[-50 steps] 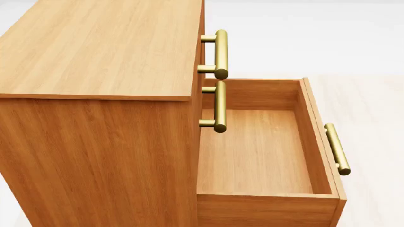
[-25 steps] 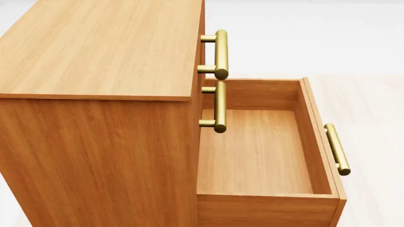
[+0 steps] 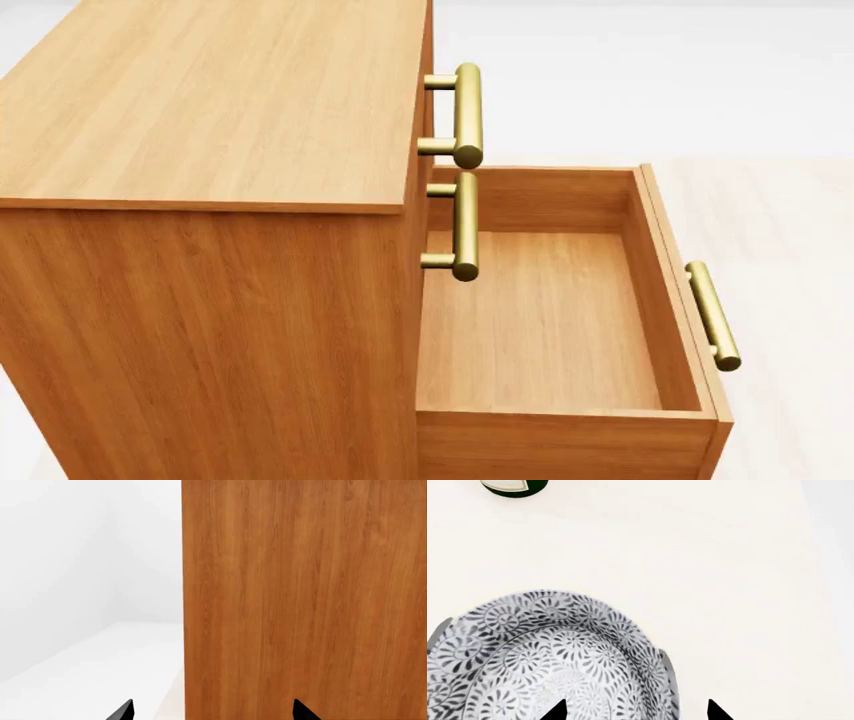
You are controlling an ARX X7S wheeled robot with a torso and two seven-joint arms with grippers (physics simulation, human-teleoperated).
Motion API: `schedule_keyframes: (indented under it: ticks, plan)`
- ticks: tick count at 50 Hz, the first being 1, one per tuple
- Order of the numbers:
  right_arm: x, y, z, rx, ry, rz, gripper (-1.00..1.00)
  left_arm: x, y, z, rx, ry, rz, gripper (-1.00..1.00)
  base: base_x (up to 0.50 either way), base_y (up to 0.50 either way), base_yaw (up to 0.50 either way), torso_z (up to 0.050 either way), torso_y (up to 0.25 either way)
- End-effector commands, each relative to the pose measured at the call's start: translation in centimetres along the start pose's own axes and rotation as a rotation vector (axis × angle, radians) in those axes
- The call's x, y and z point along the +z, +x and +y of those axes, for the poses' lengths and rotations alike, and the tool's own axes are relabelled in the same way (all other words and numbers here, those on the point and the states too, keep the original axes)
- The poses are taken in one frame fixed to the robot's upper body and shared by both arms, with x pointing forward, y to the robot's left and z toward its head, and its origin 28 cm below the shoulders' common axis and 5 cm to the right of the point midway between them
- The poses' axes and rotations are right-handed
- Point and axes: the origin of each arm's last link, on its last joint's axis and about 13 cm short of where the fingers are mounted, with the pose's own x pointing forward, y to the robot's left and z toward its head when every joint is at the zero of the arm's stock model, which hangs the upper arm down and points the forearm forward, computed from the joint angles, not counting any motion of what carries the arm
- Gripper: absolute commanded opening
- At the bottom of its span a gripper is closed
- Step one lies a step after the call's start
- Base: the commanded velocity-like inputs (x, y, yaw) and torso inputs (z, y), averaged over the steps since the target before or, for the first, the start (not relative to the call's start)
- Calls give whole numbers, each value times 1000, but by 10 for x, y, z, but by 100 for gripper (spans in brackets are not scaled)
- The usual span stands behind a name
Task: Put the bowl in the bottom drawer of the cabinet and close it.
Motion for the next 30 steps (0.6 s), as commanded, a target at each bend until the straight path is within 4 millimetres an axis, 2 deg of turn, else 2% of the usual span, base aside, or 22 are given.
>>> schedule_keyframes:
  ticks: [1,2,3,20,30]
  plan:
    - [-3,0,1,18,-4,20,100,1,0,0,-1,3,0,100,0,0,0,0,0]
    - [-2,-1,2,49,7,10,100,0,0,0,-1,3,0,100,0,0,0,0,0]
    - [-1,-3,1,76,10,6,-100,0,0,0,-1,3,1,100,0,0,0,0,0]
    - [6,-17,3,282,76,-52,-100,0,-1,0,1,1,0,100,0,0,0,0,0]
    - [16,-33,2,351,57,-220,-100,0,0,0,2,0,0,100,0,0,0,0,0]
